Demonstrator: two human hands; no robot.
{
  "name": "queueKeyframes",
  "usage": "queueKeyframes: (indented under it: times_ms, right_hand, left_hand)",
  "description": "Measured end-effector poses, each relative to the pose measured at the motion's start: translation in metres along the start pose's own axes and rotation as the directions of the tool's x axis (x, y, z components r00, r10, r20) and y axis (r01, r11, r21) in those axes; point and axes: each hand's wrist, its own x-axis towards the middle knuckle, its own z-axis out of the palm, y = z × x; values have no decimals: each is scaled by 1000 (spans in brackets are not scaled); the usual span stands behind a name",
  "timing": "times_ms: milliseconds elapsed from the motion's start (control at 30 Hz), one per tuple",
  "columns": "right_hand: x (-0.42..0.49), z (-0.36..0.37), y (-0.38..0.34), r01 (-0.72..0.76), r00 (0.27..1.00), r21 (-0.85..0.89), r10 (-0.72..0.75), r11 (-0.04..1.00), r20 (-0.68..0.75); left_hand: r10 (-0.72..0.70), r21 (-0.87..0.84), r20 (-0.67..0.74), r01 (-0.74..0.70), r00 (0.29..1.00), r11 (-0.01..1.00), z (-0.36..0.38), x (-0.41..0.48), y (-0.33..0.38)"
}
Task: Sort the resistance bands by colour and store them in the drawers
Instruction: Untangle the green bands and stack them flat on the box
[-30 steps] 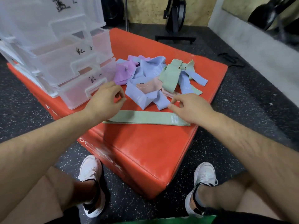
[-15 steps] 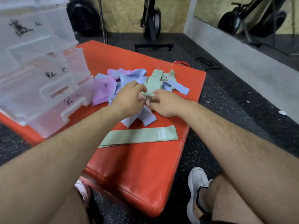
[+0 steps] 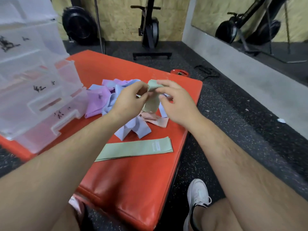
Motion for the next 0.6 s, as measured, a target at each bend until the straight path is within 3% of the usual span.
queueKeyframes:
  times_ms: [133, 233, 333, 600]
  right_hand:
    - [13, -6, -12, 45, 998, 125, -40, 991, -42]
    - [14, -5, -18, -51, 998, 337, 31, 940, 63]
    - [12, 1, -30, -129, 988, 476, 70, 870, 138]
    - [-13, 4, -63, -121, 987, 398, 66, 909, 148]
  left_hand:
    - [-82, -170, -123, 60, 989, 984, -23, 0, 18]
    - [-169, -338, -186, 98, 968, 936, -37, -9, 25]
    - [-245, -409, -151, 165, 958, 897, -43, -30, 28]
    - [-337, -612, -8, 261, 942, 746, -73, -68, 37]
